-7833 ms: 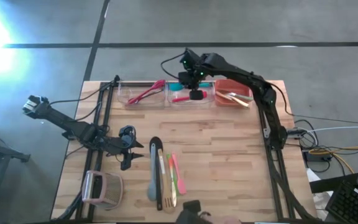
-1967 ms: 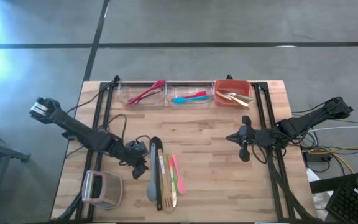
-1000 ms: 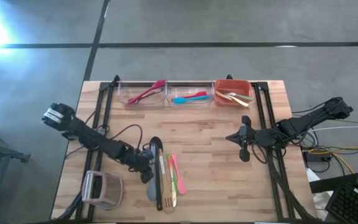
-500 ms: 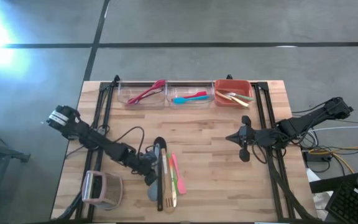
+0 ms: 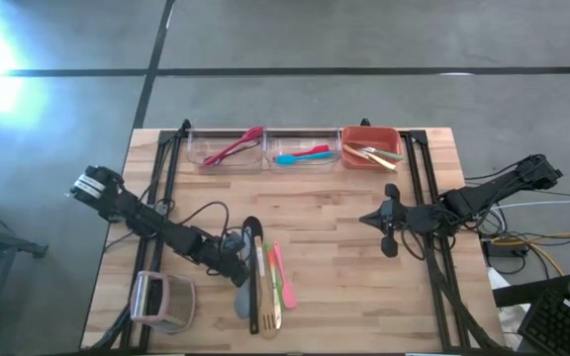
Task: Pick & Place Kitchen Items
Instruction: Put the gray serving spoon into the left transparent bin
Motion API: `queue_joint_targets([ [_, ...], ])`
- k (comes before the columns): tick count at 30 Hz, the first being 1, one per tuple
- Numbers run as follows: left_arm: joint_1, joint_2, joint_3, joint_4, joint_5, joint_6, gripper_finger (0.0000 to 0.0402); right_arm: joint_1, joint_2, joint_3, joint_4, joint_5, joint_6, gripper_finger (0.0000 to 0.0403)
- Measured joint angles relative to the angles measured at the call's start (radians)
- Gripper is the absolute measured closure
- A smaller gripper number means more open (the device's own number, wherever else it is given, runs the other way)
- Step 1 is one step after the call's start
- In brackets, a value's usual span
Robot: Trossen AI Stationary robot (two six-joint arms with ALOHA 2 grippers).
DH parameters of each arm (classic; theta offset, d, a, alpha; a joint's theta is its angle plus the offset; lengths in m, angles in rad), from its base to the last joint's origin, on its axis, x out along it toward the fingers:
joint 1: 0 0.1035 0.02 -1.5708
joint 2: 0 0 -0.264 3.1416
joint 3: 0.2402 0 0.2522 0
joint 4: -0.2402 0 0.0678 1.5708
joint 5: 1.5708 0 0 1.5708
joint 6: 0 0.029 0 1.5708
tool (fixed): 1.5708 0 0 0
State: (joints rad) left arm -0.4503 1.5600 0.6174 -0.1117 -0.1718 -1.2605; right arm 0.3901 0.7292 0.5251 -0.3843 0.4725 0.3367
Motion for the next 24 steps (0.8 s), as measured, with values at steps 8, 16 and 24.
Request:
queue_joint_targets([
  [8, 0.001, 0.001, 0.001, -0.093, -0.032, -0.038, 0.0207, 0.000, 0.000, 0.000, 0.000, 0.001, 0.000, 0.0394],
  [16, 0.002, 0.001, -0.001, -0.117, -0.164, -0.043, 0.0207, 0.000, 0.000, 0.000, 0.001, 0.002, 0.000, 0.0394],
  [24, 0.003, 0.008, -0.001, -0.157, -0.289, -0.031, 0.0207, 0.000, 0.000, 0.000, 0.002, 0.002, 0.000, 0.0394],
])
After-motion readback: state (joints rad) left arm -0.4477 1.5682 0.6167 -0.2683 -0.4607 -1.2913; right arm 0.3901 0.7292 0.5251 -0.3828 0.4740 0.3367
